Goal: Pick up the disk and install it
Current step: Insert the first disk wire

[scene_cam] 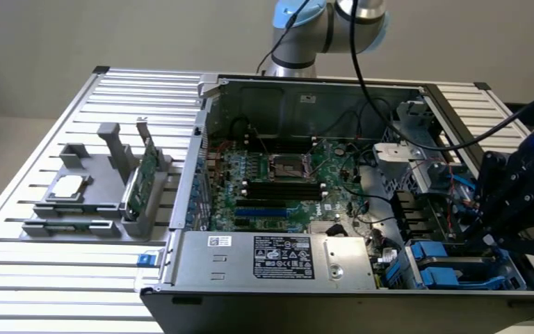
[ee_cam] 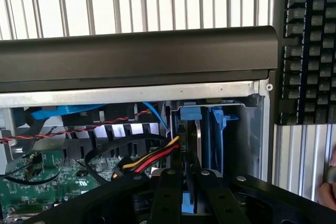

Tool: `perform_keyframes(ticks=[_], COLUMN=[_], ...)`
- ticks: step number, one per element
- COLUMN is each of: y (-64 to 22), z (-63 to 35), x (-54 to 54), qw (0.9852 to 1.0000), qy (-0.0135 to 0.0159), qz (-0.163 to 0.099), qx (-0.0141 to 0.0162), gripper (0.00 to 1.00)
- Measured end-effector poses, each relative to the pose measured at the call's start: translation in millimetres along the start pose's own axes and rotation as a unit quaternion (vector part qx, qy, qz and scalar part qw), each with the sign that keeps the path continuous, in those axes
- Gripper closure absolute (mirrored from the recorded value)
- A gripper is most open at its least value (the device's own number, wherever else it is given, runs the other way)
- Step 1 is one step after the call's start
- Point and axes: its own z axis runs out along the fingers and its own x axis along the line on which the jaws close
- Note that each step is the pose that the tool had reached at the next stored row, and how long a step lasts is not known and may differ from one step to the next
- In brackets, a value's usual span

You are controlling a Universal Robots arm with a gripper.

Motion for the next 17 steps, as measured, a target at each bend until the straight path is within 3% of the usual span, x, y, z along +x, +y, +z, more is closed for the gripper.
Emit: perform_keyframes(ticks=[17], y=[0.5], z=[2.6], x=[0.1], qw=[1.0], qy=[-0.001], qz=[0.0], qx=[-0.0001], gripper=[0.84])
